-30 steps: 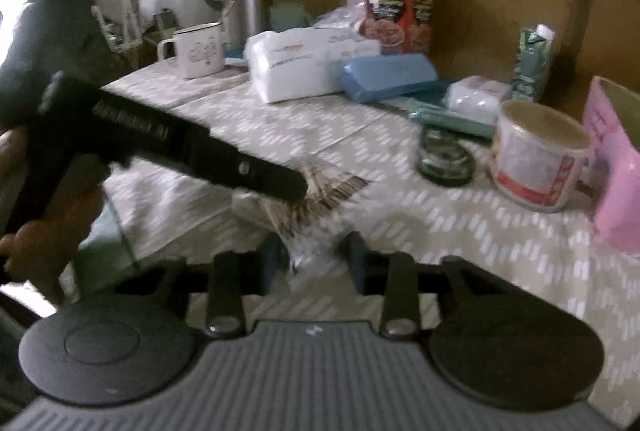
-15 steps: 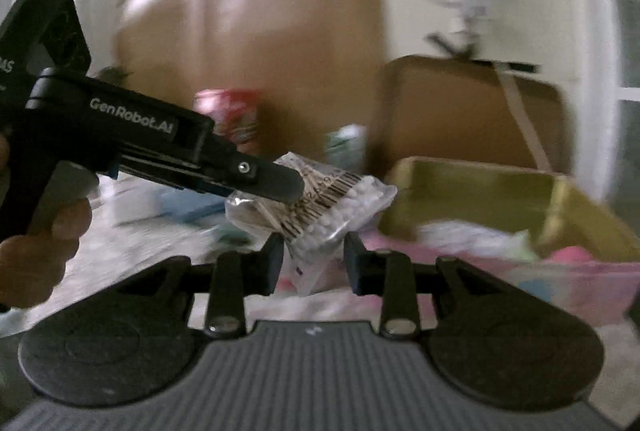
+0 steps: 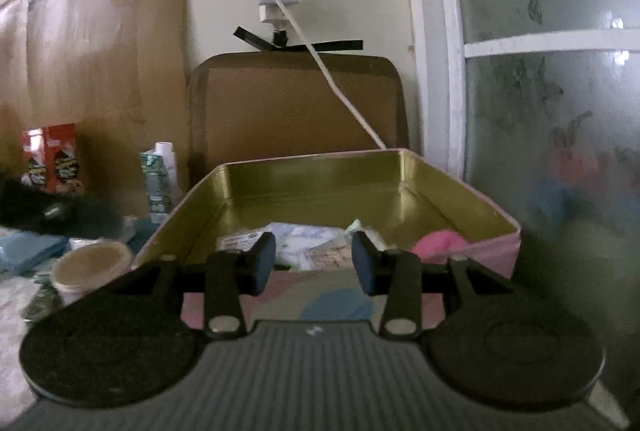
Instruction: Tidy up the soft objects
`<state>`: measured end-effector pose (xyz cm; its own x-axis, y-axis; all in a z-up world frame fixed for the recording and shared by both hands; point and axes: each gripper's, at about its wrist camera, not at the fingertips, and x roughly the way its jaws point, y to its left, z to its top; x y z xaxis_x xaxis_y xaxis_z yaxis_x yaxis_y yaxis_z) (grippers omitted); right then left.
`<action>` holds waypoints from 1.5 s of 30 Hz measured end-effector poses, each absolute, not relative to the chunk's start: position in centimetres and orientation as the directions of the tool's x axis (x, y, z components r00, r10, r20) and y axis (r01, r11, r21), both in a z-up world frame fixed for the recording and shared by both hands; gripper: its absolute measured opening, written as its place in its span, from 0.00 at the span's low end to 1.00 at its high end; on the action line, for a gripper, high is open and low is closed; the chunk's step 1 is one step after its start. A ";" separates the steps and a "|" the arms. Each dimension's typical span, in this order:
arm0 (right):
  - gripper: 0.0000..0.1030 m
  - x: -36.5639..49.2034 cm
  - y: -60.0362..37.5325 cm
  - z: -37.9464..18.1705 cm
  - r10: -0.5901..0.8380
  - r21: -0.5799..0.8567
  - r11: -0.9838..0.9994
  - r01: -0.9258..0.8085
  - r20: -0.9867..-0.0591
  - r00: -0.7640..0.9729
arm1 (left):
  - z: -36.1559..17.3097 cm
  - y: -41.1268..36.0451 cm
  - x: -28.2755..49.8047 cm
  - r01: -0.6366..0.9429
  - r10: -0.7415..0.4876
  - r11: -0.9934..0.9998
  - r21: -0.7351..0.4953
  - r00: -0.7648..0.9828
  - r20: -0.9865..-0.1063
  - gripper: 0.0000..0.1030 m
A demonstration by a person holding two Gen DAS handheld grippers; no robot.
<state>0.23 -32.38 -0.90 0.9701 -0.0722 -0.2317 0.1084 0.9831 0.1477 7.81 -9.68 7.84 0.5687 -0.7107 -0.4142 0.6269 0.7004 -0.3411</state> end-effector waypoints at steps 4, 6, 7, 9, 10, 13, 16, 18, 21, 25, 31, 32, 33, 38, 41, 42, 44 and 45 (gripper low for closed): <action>0.44 -0.1 -30.1 -0.6 0.010 0.180 0.983 0.032 -0.226 0.974 | 6.2 -4.7 5.5 0.564 -0.644 0.764 -0.313 0.632 -0.431 0.64; 0.44 0.0 -28.6 -0.4 0.052 0.175 0.985 -0.013 -0.222 0.974 | 5.2 -2.3 5.1 0.507 -0.589 0.807 -0.303 0.666 -0.456 0.64; 0.44 0.0 -27.7 -0.3 0.074 0.167 0.985 -0.036 -0.222 0.972 | 4.7 -1.1 5.0 0.476 -0.564 0.826 -0.302 0.680 -0.468 0.64; 0.44 0.2 -26.1 -0.2 0.122 0.157 0.984 -0.087 -0.229 0.966 | 3.7 1.2 5.0 0.399 -0.491 0.871 -0.285 0.717 -0.495 0.64; 0.44 0.2 -25.3 -0.2 0.147 0.154 0.982 -0.113 -0.235 0.961 | 3.2 2.2 5.1 0.360 -0.451 0.892 -0.273 0.735 -0.507 0.64; 0.44 0.6 -23.2 -0.2 0.211 0.144 0.973 -0.179 -0.260 0.942 | 2.0 5.1 5.5 0.258 -0.363 0.930 -0.263 0.766 -0.531 0.64; 0.44 1.4 -21.0 0.0 0.258 0.119 0.965 -0.233 -0.294 0.920 | 1.3 6.9 5.9 0.197 -0.308 0.946 -0.256 0.788 -0.533 0.64; 0.45 2.1 -19.7 0.2 0.285 0.106 0.959 -0.264 -0.316 0.905 | 0.8 8.1 6.3 0.170 -0.309 0.940 -0.294 0.790 -0.530 0.64; 0.45 2.9 -17.3 0.7 0.341 0.076 0.939 -0.335 -0.336 0.878 | 0.5 9.3 6.6 0.132 -0.321 0.919 -0.372 0.800 -0.508 0.68; 0.45 4.9 -12.7 0.5 0.373 -0.055 0.904 -0.423 -0.381 0.846 | 0.1 11.0 6.2 0.105 -0.344 0.878 -0.467 0.817 -0.463 0.68; 0.46 9.9 -8.3 1.1 0.462 0.011 0.859 -0.512 -0.448 0.765 | 0.4 11.9 5.2 0.106 -0.339 0.855 -0.507 0.855 -0.393 0.69; 0.47 10.9 -7.9 1.2 0.481 0.058 0.856 -0.514 -0.455 0.749 | 0.5 12.0 5.1 0.111 -0.337 0.855 -0.507 0.861 -0.381 0.69; 0.56 12.2 -7.6 1.3 0.501 0.116 0.852 -0.510 -0.465 0.730 | 0.5 11.9 4.8 0.114 -0.333 0.856 -0.504 0.868 -0.368 0.70; 0.83 17.4 -6.7 0.4 0.541 0.370 0.840 -0.398 -0.509 0.669 | 1.0 11.6 4.3 0.138 -0.324 0.867 -0.479 0.886 -0.331 0.72; 0.82 19.2 -6.2 0.0 0.541 0.447 0.833 -0.327 -0.530 0.653 | 1.1 11.5 4.2 0.145 -0.326 0.869 -0.474 0.887 -0.327 0.72; 0.82 19.6 -6.2 -0.1 0.548 0.469 0.826 -0.314 -0.535 0.643 | 1.1 11.5 4.1 0.147 -0.328 0.867 -0.475 0.887 -0.325 0.72; 0.82 20.5 -6.0 -0.5 0.558 0.506 0.814 -0.284 -0.550 0.621 | 1.1 11.5 4.1 0.148 -0.331 0.865 -0.479 0.887 -0.323 0.72; 0.82 20.9 -5.9 -0.7 0.560 0.515 0.813 -0.273 -0.559 0.611 | 1.0 11.5 4.1 0.149 -0.332 0.864 -0.481 0.887 -0.322 0.72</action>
<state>20.93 -5.93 -0.67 0.6112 0.5598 -0.5595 -0.2730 0.8126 0.5149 4.13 11.52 1.05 0.8866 -0.3318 -0.3223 0.1487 0.8642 -0.4807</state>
